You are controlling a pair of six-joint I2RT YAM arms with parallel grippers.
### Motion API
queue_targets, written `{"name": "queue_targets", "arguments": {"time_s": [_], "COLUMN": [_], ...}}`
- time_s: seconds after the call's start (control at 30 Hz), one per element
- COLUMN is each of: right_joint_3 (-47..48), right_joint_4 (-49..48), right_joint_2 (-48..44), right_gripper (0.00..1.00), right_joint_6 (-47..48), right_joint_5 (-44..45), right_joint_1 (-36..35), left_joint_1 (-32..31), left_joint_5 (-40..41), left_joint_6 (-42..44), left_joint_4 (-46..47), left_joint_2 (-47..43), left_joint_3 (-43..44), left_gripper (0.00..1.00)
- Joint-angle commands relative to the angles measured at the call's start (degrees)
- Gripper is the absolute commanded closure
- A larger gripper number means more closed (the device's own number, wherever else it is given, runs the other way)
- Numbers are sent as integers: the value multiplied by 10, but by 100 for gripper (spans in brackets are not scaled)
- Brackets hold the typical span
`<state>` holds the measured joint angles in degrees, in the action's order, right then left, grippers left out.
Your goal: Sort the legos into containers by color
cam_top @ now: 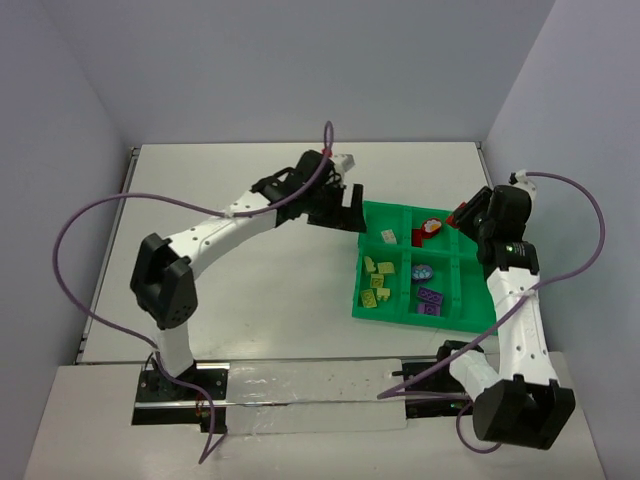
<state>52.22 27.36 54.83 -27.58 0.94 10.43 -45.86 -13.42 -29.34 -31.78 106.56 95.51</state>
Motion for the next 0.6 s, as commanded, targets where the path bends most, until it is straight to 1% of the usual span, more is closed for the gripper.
{"name": "queue_targets", "arguments": {"time_s": [0.0,0.07,0.17,0.27,0.33,0.4,0.43,0.47,0.5,0.57], "right_joint_3": [-8,-9,-12,-7,0,4,1,-1,-3,5], "right_joint_4": [-85,-117,-147,-178,-180,-178,-182,-186,-186,-177], "right_joint_2": [60,84,111,151,167,193,197,202,204,213], "right_gripper": [100,99,98,92,89,83,78,68,62,37], "right_joint_6": [-27,-35,-43,-53,-51,-57,-61,-64,-64,-61], "right_joint_5": [-20,-28,-27,-25,-15,-13,-19,-23,-19,-9], "right_joint_1": [6,6,6,2,-5,-10,-12,-17,-25,-40], "left_joint_1": [62,77,88,95,96,101,104,106,111,117], "left_joint_5": [75,72,79,92,92,91,94,94,92,90], "left_joint_6": [-6,-12,-19,-25,-26,-25,-29,-34,-37,-43], "left_joint_4": [-10,-2,3,0,0,-4,-5,-4,-2,4], "left_joint_2": [-98,-118,-136,-147,-151,-159,-163,-168,-171,-179], "left_joint_3": [-62,-96,-116,-133,-137,-139,-140,-141,-146,-154], "left_gripper": [3,3,3,3,4,3,3,3,3,3]}}
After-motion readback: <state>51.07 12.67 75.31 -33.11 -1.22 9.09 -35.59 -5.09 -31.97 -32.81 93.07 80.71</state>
